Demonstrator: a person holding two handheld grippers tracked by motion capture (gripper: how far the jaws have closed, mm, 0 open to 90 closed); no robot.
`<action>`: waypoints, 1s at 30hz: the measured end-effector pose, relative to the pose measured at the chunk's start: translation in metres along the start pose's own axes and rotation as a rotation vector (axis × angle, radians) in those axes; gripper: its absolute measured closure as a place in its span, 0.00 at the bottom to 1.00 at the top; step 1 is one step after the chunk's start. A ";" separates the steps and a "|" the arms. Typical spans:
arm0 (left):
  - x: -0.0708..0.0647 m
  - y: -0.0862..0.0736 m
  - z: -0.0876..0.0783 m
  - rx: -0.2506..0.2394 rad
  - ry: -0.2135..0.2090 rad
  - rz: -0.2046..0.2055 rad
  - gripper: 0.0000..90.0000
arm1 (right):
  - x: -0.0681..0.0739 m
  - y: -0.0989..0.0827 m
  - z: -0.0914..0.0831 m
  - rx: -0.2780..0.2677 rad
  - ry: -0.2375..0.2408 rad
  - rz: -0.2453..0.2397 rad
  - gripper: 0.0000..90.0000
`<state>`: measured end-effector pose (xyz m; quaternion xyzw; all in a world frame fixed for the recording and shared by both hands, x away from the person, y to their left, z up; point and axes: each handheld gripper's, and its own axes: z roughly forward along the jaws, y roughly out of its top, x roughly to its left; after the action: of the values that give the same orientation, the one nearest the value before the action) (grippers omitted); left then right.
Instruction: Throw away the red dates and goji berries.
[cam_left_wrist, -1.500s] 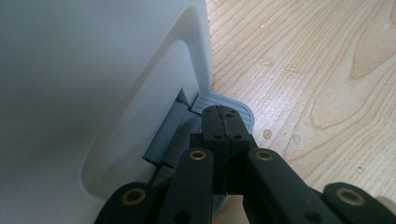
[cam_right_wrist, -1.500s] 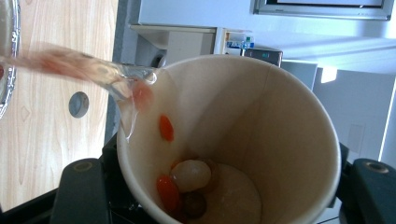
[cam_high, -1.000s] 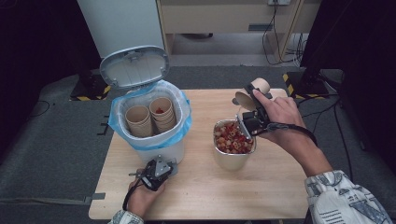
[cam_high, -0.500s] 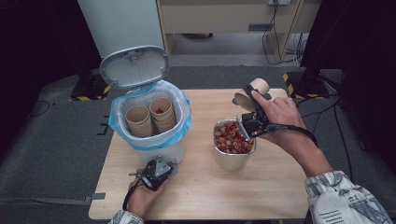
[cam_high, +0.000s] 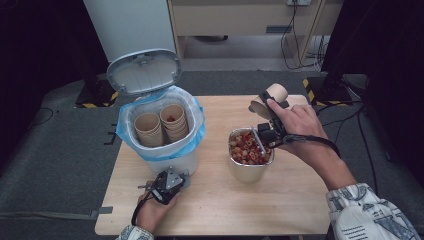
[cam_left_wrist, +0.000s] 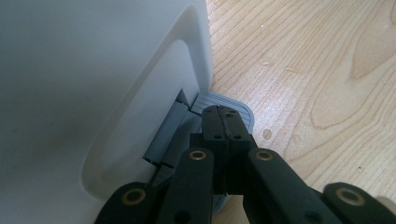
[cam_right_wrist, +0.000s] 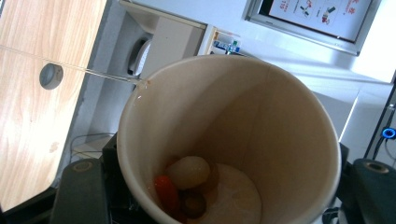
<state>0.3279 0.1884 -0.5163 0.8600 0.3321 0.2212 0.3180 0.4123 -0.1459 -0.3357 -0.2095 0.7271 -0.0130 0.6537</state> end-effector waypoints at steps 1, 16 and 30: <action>0.000 0.000 0.000 0.000 0.000 0.000 1.00 | 0.001 0.002 0.000 0.000 0.003 -0.018 0.34; 0.000 0.000 0.000 0.000 0.001 0.000 1.00 | 0.008 0.008 0.002 0.003 0.011 -0.074 0.34; 0.000 0.000 0.000 0.000 -0.002 -0.001 1.00 | 0.014 0.010 0.001 0.001 0.027 -0.122 0.34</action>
<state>0.3280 0.1886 -0.5163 0.8599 0.3324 0.2203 0.3186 0.4090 -0.1410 -0.3523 -0.2527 0.7216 -0.0561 0.6421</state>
